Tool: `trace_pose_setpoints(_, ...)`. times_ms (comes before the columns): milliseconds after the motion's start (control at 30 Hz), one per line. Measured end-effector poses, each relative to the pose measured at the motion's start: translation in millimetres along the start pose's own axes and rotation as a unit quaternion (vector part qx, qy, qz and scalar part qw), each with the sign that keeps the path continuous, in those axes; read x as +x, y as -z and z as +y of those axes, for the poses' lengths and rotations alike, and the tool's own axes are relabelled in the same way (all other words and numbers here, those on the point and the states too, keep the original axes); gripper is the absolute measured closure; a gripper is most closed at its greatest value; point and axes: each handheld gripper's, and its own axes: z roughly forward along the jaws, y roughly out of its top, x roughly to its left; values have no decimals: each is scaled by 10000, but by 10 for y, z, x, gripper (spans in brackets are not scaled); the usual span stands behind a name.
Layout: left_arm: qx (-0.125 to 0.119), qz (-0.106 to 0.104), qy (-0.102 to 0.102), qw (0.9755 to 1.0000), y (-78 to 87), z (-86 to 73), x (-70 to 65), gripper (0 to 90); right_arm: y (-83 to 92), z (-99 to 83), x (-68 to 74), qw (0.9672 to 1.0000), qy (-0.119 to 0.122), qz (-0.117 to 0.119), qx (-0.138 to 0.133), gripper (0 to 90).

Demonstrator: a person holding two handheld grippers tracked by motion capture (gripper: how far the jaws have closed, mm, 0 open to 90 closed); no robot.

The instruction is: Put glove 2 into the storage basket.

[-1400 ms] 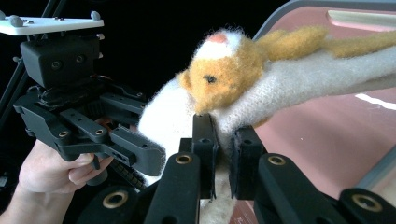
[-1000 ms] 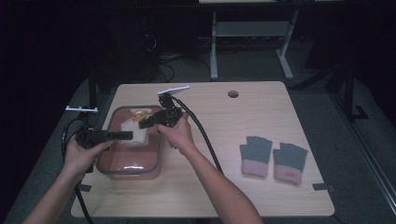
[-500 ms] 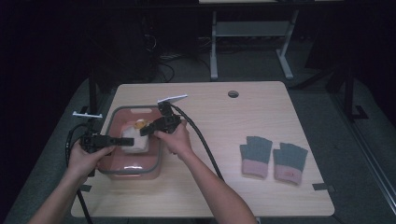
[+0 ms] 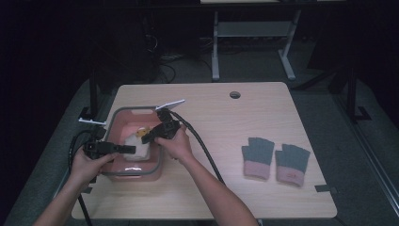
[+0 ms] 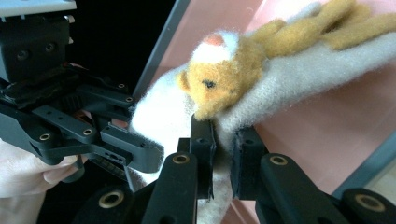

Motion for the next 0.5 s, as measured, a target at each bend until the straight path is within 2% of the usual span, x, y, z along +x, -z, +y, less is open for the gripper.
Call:
trace_pose_setpoints(100,47,49,56,10000,-23,-12,4,690,-8,-5,13,9999,72,-136,55,803)
trace_pose_setpoints(300,160,215,22,9996,-76,-40,32,690,2,-18,38,9984,257,-466,195,769)
trace_pose_setpoints(500,242,370,-5,9990,-118,-33,38,689,69,-11,62,9972,356,-637,162,752)
